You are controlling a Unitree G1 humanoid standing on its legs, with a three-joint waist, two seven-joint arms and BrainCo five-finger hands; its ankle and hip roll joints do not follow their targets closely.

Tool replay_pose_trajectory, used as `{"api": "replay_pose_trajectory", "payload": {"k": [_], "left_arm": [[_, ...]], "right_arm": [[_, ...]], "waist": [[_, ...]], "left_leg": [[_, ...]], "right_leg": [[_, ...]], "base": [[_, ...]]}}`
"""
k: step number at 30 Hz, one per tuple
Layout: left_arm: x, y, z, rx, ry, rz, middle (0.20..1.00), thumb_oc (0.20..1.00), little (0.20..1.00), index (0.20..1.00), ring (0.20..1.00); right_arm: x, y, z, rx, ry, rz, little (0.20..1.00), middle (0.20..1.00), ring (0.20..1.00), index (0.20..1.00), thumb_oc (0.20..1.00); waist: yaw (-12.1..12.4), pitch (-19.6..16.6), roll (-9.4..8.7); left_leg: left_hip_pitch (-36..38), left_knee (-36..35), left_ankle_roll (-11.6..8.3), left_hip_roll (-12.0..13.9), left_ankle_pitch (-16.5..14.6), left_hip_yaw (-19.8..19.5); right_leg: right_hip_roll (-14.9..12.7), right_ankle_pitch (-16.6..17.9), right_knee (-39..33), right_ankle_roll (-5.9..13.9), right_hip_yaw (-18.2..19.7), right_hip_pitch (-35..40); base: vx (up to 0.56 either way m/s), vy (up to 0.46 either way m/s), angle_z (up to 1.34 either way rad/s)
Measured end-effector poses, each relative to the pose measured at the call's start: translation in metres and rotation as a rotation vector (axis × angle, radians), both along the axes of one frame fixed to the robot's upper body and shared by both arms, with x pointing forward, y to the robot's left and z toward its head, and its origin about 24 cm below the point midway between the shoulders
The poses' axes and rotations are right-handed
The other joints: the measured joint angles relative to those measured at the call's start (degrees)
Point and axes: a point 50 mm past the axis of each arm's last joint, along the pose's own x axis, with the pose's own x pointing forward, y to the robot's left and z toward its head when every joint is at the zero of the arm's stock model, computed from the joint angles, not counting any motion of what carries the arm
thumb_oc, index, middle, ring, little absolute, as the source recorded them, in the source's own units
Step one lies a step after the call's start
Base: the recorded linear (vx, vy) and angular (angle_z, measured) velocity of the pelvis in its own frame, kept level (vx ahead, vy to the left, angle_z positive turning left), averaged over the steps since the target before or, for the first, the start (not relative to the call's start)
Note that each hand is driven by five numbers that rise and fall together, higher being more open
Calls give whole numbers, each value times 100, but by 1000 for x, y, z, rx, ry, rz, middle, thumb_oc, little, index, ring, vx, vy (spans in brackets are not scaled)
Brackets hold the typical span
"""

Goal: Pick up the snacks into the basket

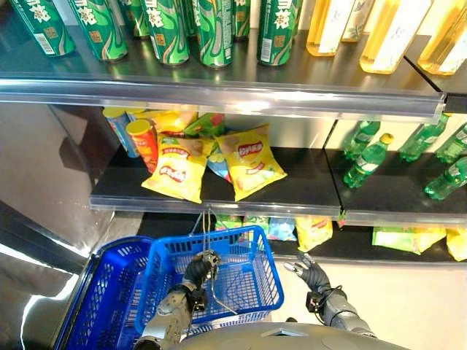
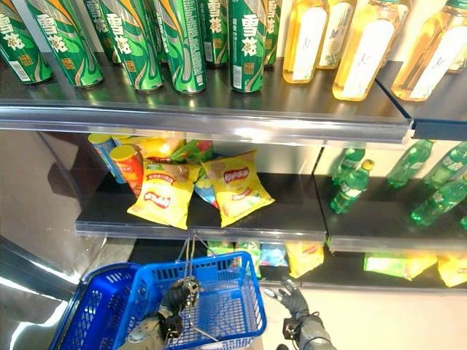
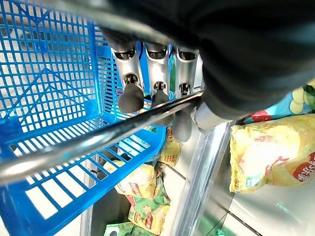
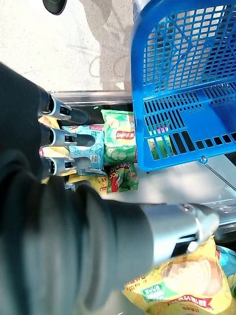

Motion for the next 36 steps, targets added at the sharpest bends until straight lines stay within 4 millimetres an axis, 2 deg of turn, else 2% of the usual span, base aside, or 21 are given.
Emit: {"api": "replay_pose_trajectory", "payload": {"k": [8, 15, 21, 24, 26, 29, 32, 34, 36], "left_arm": [[-5, 2, -6, 16, 36, 12, 200, 200, 200, 200, 200], [-6, 0, -8, 22, 44, 7, 200, 200, 200, 200, 200], [-6, 0, -8, 24, 44, 4, 200, 200, 200, 200, 200], [-1, 2, -6, 35, 32, 13, 200, 200, 200, 200, 200], [11, 6, 0, 53, -5, 6, 200, 200, 200, 200, 200], [48, 4, 23, 64, -129, -24, 200, 200, 200, 200, 200], [58, 3, 29, 64, -158, -17, 200, 200, 200, 200, 200], [64, 3, 36, 66, -191, -19, 200, 200, 200, 200, 200], [75, 3, 47, 74, -237, -15, 200, 200, 200, 200, 200]], "right_arm": [[12, 2, 14, -22, -88, 59, 1000, 1000, 1000, 1000, 1000], [7, -6, 22, -60, -133, 100, 1000, 1000, 1000, 1000, 1000], [2, -10, 21, -73, -121, 102, 1000, 1000, 1000, 1000, 1000], [11, -8, 25, -73, -147, 107, 1000, 1000, 1000, 1000, 1000], [23, -5, 32, -69, -192, 115, 1000, 1000, 1000, 1000, 1000], [40, -4, 43, -68, -251, 120, 1000, 1000, 1000, 1000, 1000], [46, -2, 47, -63, -275, 122, 1000, 1000, 1000, 1000, 1000], [51, -2, 53, -65, -310, 122, 1000, 1000, 1000, 1000, 1000], [62, -4, 65, -65, -364, 103, 1000, 1000, 1000, 1000, 1000]], "waist": [[-4, -20, 26], [-19, -28, 32], [-81, -29, 25], [-123, 92, 13], [-147, 338, -59], [-156, 902, -200], [-181, 1093, -195], [-186, 1118, -190], [-211, 1186, -188]], "left_leg": [[6, 1, 0, -4, 0, 1], [10, 0, 1, -2, -1, 13], [3, -2, 28, -31, -20, 25], [-50, 49, 19, -20, -4, 149], [-304, 370, 79, 19, -73, 166], [-1109, 1435, 189, 152, -396, 128], [-1482, 2048, 163, 349, -578, 177], [-1950, 2662, 171, 558, -908, 180], [-2580, 3320, 166, 830, -1084, 210]], "right_leg": [[-2, 1, 0, -1, 2, 3], [0, 2, 0, 1, 14, -3], [-1, -7, 3, 22, 23, -15], [-71, -134, 479, -20, 167, -347], [-222, -301, 923, -35, 169, -626], [-549, -708, 1975, -115, 163, -1320], [-591, -948, 2537, -150, 147, -1653], [-680, -1199, 3009, -228, 158, -2043], [-716, -1363, 3539, -296, 164, -2630]], "base": [[0, 0, 0], [0, 0, 0], [-11, 5, 0], [-149, 3, -17], [-202, -16, 5], [-118, -38, 27], [-203, -36, 14], [-93, -17, 0], [-167, -37, -10]]}}
